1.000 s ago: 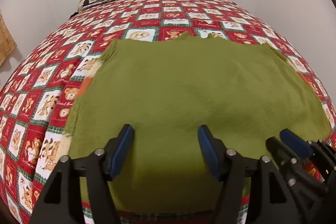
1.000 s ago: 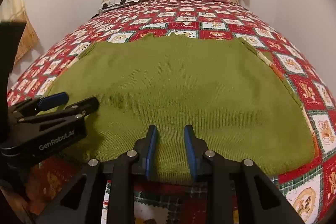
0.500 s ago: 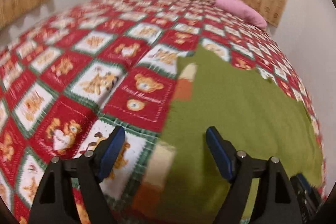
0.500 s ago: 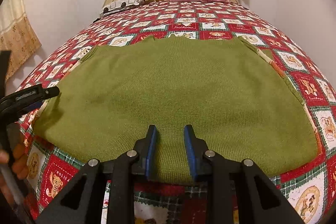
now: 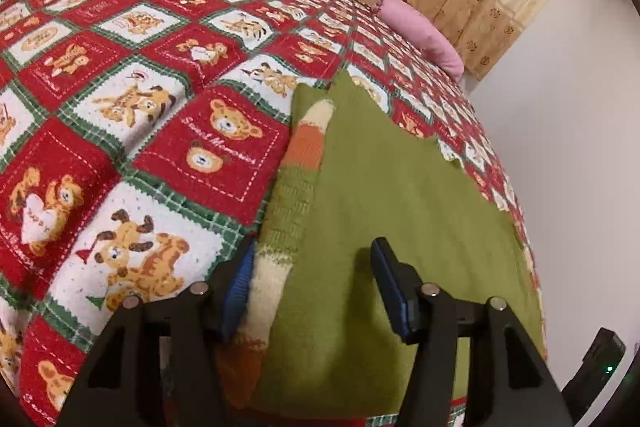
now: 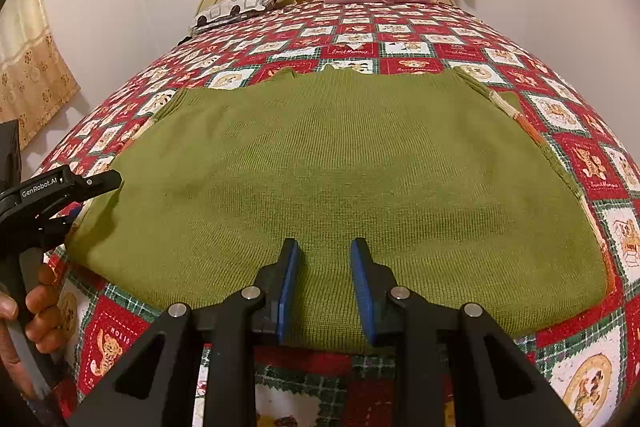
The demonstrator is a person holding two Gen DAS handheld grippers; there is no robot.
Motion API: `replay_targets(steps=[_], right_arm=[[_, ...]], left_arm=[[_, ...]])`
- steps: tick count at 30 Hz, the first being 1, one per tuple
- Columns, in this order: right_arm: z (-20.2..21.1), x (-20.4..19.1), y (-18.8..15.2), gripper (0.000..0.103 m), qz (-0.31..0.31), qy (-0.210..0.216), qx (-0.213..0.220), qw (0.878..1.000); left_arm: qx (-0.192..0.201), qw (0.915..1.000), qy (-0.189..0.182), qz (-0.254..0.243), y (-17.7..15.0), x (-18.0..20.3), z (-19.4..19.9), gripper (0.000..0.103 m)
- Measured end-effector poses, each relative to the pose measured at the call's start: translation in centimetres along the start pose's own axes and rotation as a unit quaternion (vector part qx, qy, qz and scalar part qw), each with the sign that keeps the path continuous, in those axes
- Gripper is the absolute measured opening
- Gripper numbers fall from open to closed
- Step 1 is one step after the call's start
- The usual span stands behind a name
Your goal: Fold small clothes
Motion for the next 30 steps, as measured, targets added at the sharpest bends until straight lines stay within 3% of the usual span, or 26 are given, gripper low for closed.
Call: replay_targets(steps=[5,9,13,18,23,27,30], right_arm=[[0.0,0.1,0.0,0.028,-0.001,0.001,0.0,1.0],[0.0,0.1,0.0,0.028,-0.001,0.001,0.0,1.0],[0.0,0.1,0.0,0.028,-0.002,0.003,0.0,1.0],[-0.1,0.0,0.0,0.028,-0.009,0.009,0.001,1.0],[0.0,0.4,0.0,0.028,-0.019,0.018,0.002,1.0],[-0.1,0.3,0.0,0.028,-0.022,0.021,0.001,1.0],[-0.1,0.3,0.0,0.028,-0.025,0.023,0.0,0.999]], left_arm=[[-0.003,0.9998,-0.013,0.011,0.2,0.4,0.1,0.057],[-0.007,0.9999,0.012,0.004,0.2,0.0,-0.4,0.033],[-0.017,0.9998,0.011,0.007,0.8,0.4,-0.6,0.025],[0.027,0.997,0.039,-0.061,1.5,4.6,1.3,0.024],[0.048,0.9889,0.016,-0.139,1.2,10.3,1.8,0.023],[0.027,0.9817,-0.005,-0.189,-0.7,13.1,-0.3,0.023],[-0.011,0.9826,-0.018,-0.185,-2.3,13.0,-2.9,0.023]])
Point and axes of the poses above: each gripper's, at about its wrist camera, not at the fingertips, and z roughly against the way its jaws point, x to its right, y to its top, the point moved 6 cm from there along -z, roughly the way its jaws point, and after that the axes turned 6 degrees about -z, right-handed, at the moved point
